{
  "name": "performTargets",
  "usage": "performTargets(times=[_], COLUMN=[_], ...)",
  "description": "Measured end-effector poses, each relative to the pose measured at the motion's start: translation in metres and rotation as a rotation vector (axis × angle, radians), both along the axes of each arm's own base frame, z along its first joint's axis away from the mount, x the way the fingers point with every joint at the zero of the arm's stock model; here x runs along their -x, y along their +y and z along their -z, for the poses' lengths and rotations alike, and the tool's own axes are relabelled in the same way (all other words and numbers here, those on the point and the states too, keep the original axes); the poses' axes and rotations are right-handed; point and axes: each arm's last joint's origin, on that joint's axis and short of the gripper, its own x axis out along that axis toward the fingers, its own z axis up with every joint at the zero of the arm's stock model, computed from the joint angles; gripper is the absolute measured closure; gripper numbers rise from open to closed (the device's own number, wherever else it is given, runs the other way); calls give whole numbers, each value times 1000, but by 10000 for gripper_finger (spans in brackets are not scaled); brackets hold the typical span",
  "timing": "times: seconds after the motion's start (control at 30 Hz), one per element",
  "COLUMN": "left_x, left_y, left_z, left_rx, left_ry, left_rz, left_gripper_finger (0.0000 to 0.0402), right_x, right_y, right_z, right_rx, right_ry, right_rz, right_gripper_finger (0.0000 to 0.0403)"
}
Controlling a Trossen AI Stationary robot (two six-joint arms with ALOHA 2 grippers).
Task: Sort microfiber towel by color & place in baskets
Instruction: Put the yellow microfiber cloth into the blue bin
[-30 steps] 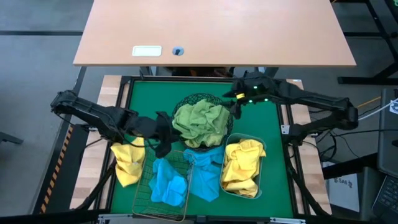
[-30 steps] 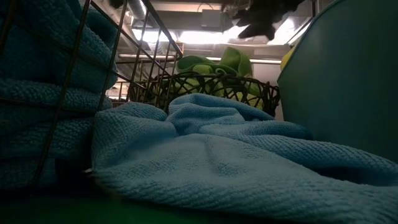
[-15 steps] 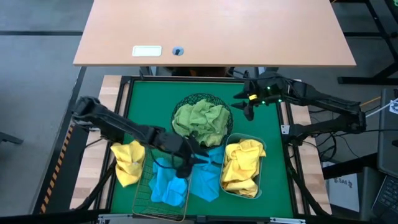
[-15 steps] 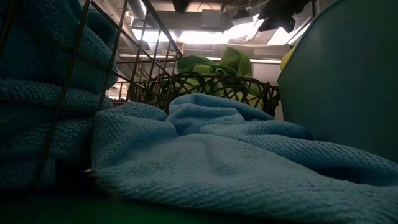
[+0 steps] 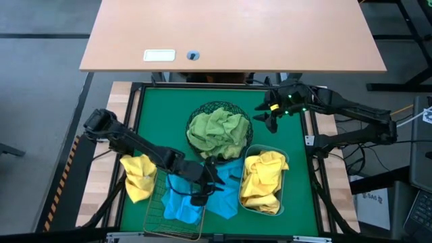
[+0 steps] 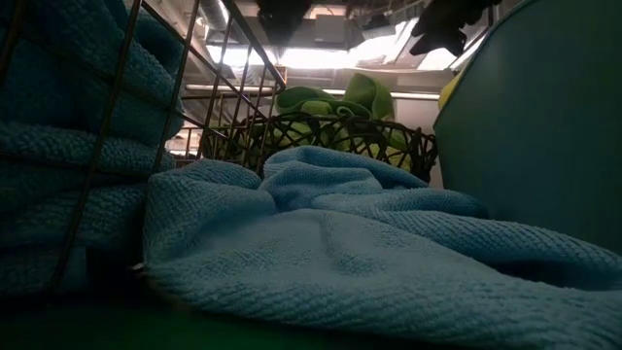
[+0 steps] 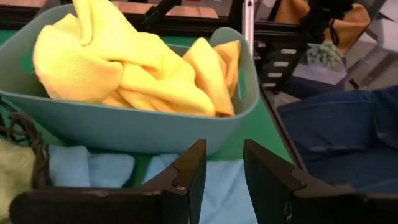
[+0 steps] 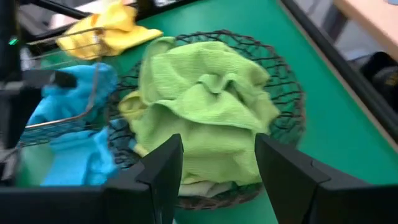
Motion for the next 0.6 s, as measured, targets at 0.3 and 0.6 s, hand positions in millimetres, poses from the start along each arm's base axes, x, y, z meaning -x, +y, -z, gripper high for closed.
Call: performTargets(times=[0.3,0.6], left_x=[62,141], left_y=[18,41], left_z=[-43,-70], left_rx=[181,407], left_ry=[278,649], left_rz=[-127,-314], left_gripper_finger=[300,300], right_x=[-1,0], right_y=[3,3], right_z=[-1,-1], right_rx=[-66,-67], right_ry=[-21,-20], right_rz=[-87,-87], right_gripper_finger=[200,200])
